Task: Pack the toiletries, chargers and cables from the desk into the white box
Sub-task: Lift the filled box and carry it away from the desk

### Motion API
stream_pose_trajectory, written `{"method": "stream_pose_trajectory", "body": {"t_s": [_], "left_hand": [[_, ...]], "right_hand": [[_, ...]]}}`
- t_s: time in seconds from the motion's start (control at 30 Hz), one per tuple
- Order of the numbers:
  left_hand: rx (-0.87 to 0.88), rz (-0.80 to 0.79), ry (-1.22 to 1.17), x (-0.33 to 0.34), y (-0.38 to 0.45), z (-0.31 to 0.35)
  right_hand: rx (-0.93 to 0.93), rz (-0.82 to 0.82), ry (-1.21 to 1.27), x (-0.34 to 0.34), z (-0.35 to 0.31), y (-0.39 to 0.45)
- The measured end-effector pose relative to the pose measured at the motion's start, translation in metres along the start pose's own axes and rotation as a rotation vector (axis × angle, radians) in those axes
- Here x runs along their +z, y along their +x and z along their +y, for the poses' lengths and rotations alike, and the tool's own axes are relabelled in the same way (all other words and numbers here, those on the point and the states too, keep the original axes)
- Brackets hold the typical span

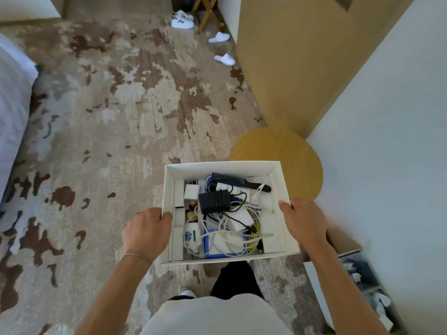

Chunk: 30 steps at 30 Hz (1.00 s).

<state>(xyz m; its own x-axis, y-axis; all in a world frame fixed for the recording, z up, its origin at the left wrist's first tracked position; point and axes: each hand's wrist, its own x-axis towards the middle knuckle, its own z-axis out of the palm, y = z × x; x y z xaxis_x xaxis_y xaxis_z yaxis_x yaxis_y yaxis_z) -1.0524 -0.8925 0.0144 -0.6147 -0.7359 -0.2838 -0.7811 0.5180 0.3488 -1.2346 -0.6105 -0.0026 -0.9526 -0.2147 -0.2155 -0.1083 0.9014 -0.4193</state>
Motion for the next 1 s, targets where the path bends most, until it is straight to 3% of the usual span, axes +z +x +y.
{"method": "stream_pose_trajectory", "body": {"t_s": [0.47, 0.73, 1.0], "left_hand": [[0.050, -0.143, 0.115, 0.099, 0.109, 0.173], [0.101, -0.336, 0.204, 0.183, 0.184, 0.217], [0.178, -0.386, 0.349, 0.254, 0.250, 0.244]], "right_hand": [[0.114, -0.014, -0.019, -0.004, 0.117, 0.170], [0.178, -0.069, -0.088, 0.022, 0.169, 0.251], [0.234, -0.095, -0.108, 0.067, 0.211, 0.315]]}}
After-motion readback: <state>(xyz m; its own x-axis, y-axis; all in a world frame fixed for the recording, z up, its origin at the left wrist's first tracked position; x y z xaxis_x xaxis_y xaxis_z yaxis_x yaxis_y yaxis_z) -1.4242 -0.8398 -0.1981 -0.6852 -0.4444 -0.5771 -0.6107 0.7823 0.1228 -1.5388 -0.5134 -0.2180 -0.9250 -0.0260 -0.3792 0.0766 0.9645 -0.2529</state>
